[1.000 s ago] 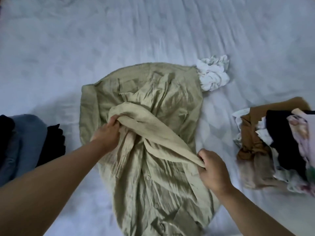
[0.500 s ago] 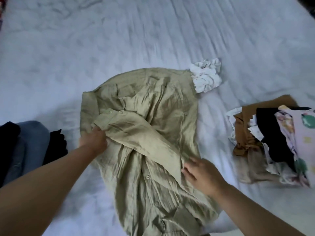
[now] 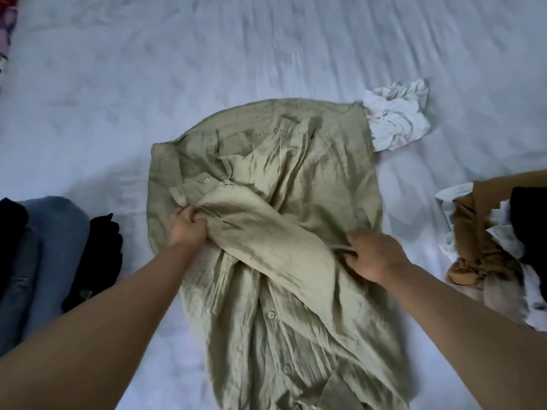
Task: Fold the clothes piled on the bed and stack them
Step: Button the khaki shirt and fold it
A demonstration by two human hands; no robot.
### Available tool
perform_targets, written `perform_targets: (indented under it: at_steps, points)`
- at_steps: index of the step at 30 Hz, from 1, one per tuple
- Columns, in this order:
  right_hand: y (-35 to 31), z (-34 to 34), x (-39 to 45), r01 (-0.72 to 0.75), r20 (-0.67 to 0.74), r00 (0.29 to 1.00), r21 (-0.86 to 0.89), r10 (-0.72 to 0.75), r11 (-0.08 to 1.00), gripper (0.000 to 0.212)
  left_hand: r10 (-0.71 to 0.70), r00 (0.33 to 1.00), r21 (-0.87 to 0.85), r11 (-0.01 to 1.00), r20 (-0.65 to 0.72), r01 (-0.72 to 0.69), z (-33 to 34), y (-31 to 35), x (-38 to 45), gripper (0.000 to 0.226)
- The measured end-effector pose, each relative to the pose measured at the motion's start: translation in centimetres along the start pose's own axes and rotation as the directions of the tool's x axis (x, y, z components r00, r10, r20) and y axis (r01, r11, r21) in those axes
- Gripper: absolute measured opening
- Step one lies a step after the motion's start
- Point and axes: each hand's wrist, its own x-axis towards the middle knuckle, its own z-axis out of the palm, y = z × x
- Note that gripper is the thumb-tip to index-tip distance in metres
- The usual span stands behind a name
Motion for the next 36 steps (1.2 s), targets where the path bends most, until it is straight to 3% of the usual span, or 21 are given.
perform_targets:
  at_steps: [3, 5, 8, 11, 14, 16, 17, 19, 21, 24, 27, 30, 32, 34, 36]
  points:
    - [3.1, -0.4, -0.7, -0.291, -0.084, 0.952, 0.069, 0.296, 0.954, 0.031, 0.054, 0.995, 0.094, 0.994, -0.080, -0.047, 0.0, -0.2, -0.1, 0.054]
    - [4.2, -0.5, -1.1, -0.358, -0.098, 0.928, 0.047, 0.361, 0.933, 0.029, 0.082, 0.993, 0.092, 0.993, -0.082, -0.075, 0.0, 0.1, 0.1, 0.057]
    - [3.2, -0.4, -1.5, -0.301, -0.310, 0.911, -0.049, 0.272, 0.952, 0.040, 0.091, 0.995, 0.129, 0.988, -0.047, -0.084, 0.2, 0.8, -0.5, 0.060]
    - [1.9, 0.9, -2.4, -0.019, -0.520, 0.854, -0.061, -0.016, 0.998, 0.040, 0.138, 0.990, 0.276, 0.953, -0.036, -0.123, 0.9, 0.7, -2.9, 0.068]
    - [1.6, 4.7, -4.3, 0.349, -0.434, 0.816, -0.160, -0.383, 0.923, 0.051, 0.311, 0.948, 0.555, 0.778, 0.068, -0.295, 2.5, -1.4, -5.8, 0.077]
    - [2.9, 7.6, -6.3, 0.452, -0.284, 0.814, -0.235, -0.506, 0.860, 0.056, 0.418, 0.875, 0.653, 0.597, 0.242, -0.466, 3.9, -3.9, -8.3, 0.077]
    - [3.8, 8.8, -7.3, 0.445, -0.226, 0.838, -0.245, -0.497, 0.861, 0.060, 0.470, 0.820, 0.673, 0.493, 0.327, -0.551, 4.4, -5.3, -9.6, 0.077]
    - [5.5, 10.0, -9.0, 0.302, -0.199, 0.919, -0.196, -0.340, 0.933, 0.069, 0.539, 0.701, 0.635, 0.347, 0.467, -0.690, 5.2, -8.6, -11.9, 0.073]
    - [6.2, 9.9, -10.4, 0.159, -0.273, 0.942, -0.147, -0.194, 0.976, 0.049, 0.540, 0.658, 0.627, 0.278, 0.524, -0.728, 5.2, -11.5, -13.5, 0.069]
    - [5.7, 9.0, -11.7, 0.158, -0.438, 0.879, -0.105, -0.188, 0.982, 0.021, 0.562, 0.670, 0.618, 0.321, 0.486, -0.718, 4.6, -13.5, -15.2, 0.068]
    - [4.1, 9.0, -12.3, 0.244, -0.502, 0.821, -0.126, -0.274, 0.962, 0.043, 0.568, 0.699, 0.629, 0.363, 0.435, -0.687, 3.9, -14.4, -16.8, 0.067]
    - [2.4, 10.5, -12.8, 0.239, -0.467, 0.829, -0.204, -0.309, 0.949, 0.071, 0.564, 0.758, 0.659, 0.438, 0.327, -0.611, 3.7, -16.2, -18.8, 0.076]
    - [1.6, 11.8, -13.0, 0.202, -0.452, 0.839, -0.259, -0.303, 0.945, 0.071, 0.519, 0.830, 0.688, 0.526, 0.205, -0.499, 3.9, -17.5, -20.3, 0.077]
    - [1.4, 12.2, -12.9, 0.137, -0.486, 0.832, -0.288, -0.268, 0.948, 0.053, 0.360, 0.933, 0.625, 0.723, 0.023, -0.294, 4.0, -17.6, -21.8, 0.076]
    - [2.0, 12.2, -13.0, 0.086, -0.535, 0.818, -0.246, -0.210, 0.965, 0.042, 0.104, 0.989, 0.478, 0.878, -0.102, -0.043, 4.0, -17.4, -23.2, 0.077]
